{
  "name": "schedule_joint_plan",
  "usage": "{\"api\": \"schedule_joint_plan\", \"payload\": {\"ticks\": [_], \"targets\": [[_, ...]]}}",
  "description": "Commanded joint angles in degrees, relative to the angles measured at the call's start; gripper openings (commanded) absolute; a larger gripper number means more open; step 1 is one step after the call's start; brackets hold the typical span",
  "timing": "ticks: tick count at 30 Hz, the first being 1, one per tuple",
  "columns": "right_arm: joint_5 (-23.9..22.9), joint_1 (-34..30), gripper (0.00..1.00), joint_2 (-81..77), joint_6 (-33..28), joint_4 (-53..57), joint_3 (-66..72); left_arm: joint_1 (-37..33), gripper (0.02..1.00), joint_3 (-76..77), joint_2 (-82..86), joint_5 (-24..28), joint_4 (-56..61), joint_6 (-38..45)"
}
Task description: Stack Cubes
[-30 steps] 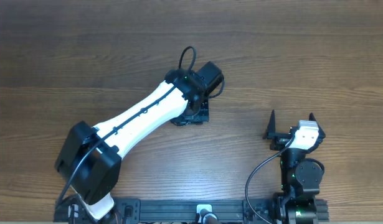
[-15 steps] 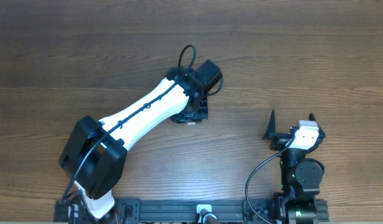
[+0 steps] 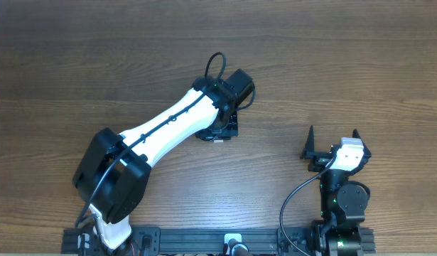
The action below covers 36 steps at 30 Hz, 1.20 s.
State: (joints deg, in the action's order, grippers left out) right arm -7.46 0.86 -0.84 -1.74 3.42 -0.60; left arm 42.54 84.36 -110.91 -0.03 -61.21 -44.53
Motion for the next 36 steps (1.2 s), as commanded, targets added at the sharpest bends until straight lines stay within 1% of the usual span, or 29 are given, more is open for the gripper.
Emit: {"api": "schedule_joint_plan", "payload": {"ticks": [1,15,21,24,28,31,36], "targets": [[0.55,0.31,0.991,0.52,-0.07,0.17,0.31,-0.46,0.034,1.4,-0.76,-1.03,0.22,0.9],[0.55,0.31,0.993,0.52,-0.07,0.17,0.31,-0.46,0.04,1.4,-1.6,-1.11,0.76,0.87],[0.55,0.31,0.993,0.52,-0.07,0.17,0.31,-0.46,0.086,1.4,-1.6,-1.11,0.79,0.87],[0.55,0.31,0.991,0.52,-0.07,0.17,0.31,-0.46,0.154,1.4,-1.6,-1.14,0.79,0.9],[0.55,0.31,0.991,0.52,-0.07,0.17,0.31,-0.44,0.215,1.4,-1.6,-1.25,0.79,0.9],[0.55,0.31,0.991,0.52,-0.07,0.17,0.31,-0.44,0.242,1.4,-1.6,-1.84,0.79,0.87],[0.55,0.31,0.991,0.52,-0.07,0.17,0.31,-0.44,0.259,1.4,-1.6,-2.14,0.83,0.87]]}}
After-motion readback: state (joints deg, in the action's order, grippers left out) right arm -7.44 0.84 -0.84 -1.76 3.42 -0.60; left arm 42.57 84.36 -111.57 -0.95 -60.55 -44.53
